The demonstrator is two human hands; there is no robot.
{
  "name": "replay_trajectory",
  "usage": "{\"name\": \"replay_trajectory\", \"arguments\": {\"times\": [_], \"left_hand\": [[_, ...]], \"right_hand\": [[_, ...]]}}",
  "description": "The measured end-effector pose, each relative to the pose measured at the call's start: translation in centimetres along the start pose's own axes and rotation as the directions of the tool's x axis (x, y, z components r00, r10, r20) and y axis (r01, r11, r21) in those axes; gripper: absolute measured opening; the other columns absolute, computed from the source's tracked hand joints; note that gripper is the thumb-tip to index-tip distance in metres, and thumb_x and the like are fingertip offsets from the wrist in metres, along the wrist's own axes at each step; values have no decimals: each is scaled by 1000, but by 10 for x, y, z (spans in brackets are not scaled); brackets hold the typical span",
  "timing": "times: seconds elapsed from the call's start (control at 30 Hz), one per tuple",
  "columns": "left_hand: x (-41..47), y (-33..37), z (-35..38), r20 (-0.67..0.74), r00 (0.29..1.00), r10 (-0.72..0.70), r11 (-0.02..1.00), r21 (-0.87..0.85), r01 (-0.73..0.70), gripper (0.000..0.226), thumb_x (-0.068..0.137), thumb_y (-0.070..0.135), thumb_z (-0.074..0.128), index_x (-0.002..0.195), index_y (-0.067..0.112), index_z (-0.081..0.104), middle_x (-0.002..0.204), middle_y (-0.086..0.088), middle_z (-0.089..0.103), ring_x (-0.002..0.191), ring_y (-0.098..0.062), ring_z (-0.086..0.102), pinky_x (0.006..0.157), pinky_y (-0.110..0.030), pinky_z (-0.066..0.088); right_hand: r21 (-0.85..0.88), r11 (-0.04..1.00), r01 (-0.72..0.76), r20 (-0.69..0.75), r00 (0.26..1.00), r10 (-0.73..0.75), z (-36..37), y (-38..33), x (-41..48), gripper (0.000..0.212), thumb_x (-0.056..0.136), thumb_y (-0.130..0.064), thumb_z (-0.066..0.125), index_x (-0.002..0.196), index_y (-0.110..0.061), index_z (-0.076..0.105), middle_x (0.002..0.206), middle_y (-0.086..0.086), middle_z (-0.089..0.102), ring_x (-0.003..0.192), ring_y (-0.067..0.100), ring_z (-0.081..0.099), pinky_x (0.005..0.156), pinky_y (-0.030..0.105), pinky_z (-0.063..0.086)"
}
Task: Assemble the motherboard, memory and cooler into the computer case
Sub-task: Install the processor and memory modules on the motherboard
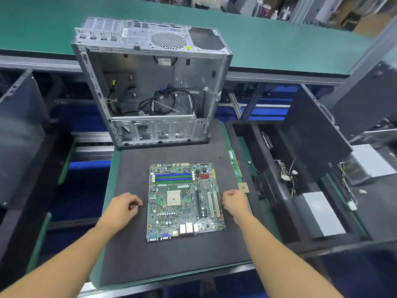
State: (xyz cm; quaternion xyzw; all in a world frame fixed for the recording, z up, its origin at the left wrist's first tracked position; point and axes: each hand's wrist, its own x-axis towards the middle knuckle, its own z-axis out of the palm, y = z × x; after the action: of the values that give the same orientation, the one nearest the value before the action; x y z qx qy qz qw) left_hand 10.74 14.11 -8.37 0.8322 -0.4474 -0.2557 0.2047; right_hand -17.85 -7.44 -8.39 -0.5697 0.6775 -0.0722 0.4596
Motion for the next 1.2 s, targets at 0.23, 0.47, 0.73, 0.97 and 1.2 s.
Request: {"name": "replay_trajectory", "arguments": {"times": [0.23, 0.47, 0.73, 0.97, 1.2], "left_hand": [[27, 48, 20, -52, 962, -267, 953, 131, 272, 20, 94, 25, 53, 105, 21, 69, 113, -3, 65, 100, -25, 61, 92, -38, 49], [44, 59, 25, -12, 850, -527, 841, -151, 519, 27, 91, 29, 64, 111, 14, 73, 114, -11, 70, 101, -28, 58, 86, -32, 43], [49, 84, 18, -247, 860, -446, 874, 84, 478, 17, 90, 33, 60, 104, 25, 65, 106, -3, 71, 99, -32, 63, 90, -42, 44], [71, 176, 48, -127, 991, -47, 983, -185, 23, 18, 94, 12, 60, 93, 29, 65, 74, 11, 67, 63, -4, 62, 51, -14, 44], [99, 220, 73, 55, 998, 19, 959, -283, -3, 16, 100, 19, 53, 97, 31, 63, 74, 12, 73, 55, -11, 67, 55, -28, 55]], "right_hand": [[-177, 980, 86, 48, 996, -79, -3, -21, 9, 48, 96, -9, 51, 52, -19, 36, 50, -3, 36, 48, 16, 31, 45, 26, 25], [-235, 968, 90, 124, 990, -62, -9, -28, 21, 34, 93, -15, 55, 62, -13, 43, 60, 3, 45, 54, 20, 40, 50, 27, 31], [-287, 937, 197, 138, 977, -163, -43, -30, 37, 25, 99, -16, 48, 101, -1, 67, 99, 15, 70, 84, 31, 60, 71, 32, 50], [-209, 952, 226, 65, 974, -217, -90, -19, 77, 26, 100, -21, 46, 102, -9, 70, 104, 12, 73, 93, 31, 64, 75, 32, 50], [-278, 933, 229, 68, 973, -218, -108, -5, 99, 20, 96, -18, 61, 116, -12, 60, 116, 7, 65, 102, 25, 62, 85, 31, 49]]}}
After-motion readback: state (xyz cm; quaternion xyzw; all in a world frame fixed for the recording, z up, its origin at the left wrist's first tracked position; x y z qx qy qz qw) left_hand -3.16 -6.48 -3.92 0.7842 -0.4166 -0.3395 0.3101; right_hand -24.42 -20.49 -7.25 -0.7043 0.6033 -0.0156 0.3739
